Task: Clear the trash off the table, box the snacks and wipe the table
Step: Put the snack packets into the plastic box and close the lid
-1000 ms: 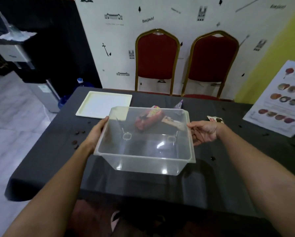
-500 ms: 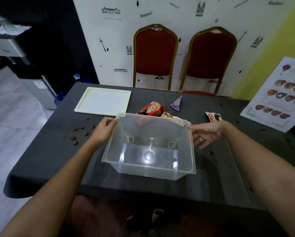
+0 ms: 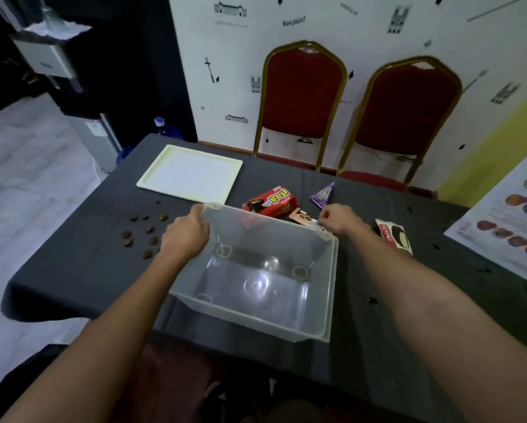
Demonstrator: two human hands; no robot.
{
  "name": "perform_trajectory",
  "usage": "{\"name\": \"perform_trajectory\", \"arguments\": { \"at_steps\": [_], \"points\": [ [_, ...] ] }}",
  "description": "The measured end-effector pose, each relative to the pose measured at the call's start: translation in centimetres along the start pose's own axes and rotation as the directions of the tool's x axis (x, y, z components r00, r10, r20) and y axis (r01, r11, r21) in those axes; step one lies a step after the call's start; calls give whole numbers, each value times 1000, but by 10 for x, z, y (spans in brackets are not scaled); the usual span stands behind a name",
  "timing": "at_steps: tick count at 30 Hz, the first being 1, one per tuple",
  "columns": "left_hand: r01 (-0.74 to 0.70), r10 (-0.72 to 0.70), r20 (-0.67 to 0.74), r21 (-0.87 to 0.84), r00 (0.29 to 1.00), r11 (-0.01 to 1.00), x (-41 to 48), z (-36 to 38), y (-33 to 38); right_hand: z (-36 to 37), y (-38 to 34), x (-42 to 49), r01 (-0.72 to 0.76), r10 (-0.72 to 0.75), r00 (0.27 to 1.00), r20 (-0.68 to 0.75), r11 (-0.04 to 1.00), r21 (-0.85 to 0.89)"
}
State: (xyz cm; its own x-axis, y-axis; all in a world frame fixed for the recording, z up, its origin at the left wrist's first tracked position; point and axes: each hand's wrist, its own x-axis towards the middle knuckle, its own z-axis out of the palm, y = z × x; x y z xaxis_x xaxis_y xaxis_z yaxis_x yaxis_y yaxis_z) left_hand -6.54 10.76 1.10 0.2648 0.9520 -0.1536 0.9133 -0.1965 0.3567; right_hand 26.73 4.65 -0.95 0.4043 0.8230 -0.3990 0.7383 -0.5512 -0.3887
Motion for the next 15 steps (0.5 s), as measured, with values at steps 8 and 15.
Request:
{"name": "perform_trajectory", "arguments": {
  "at_steps": [8, 15],
  "points": [
    [53, -50, -64, 51, 997, 997, 2, 7, -2, 31, 20, 37, 175, -180, 984, 0, 956, -237],
    [91, -88, -64, 50, 994, 995, -5, 2, 5, 13, 0, 36, 187, -181, 977, -112, 981, 49]
  ]
}}
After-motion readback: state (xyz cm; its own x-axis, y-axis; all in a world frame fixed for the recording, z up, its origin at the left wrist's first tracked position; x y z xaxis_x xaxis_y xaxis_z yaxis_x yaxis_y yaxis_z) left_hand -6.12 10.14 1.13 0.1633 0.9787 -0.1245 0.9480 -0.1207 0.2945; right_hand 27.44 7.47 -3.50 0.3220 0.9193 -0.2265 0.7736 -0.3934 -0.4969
